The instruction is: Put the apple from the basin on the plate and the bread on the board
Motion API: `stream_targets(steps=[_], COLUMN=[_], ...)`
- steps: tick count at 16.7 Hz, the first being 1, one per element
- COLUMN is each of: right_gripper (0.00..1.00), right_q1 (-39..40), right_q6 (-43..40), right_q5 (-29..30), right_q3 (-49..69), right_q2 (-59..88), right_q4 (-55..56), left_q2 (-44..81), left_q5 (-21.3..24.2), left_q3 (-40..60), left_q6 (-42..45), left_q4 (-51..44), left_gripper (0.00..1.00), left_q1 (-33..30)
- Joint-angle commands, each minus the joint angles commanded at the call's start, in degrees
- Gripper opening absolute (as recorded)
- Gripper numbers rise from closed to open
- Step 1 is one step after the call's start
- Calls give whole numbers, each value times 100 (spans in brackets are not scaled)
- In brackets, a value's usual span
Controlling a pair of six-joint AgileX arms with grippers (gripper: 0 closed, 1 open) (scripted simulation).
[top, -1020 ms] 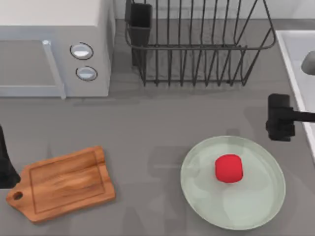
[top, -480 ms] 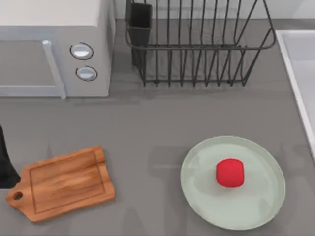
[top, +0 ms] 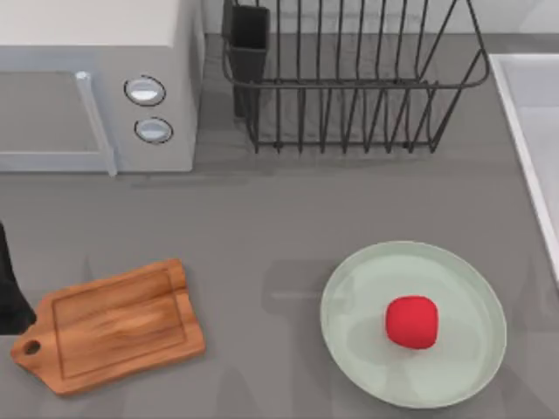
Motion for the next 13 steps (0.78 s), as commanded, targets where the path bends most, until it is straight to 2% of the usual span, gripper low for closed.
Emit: stream_targets(steps=[8, 13], right_gripper=[100, 100], right_q1=[0, 0], right_q6=[0, 0], right_q5=[0, 0], right_q3=[0, 0], right_q2=[0, 0], right_q4=[0, 0], left_q2=[170, 1537], left_q5=[4, 11], left_q3=[117, 1085], left_q6=[134, 1271], left_q4=[-116, -959], left_gripper=[100, 100], left_q1=[35, 309])
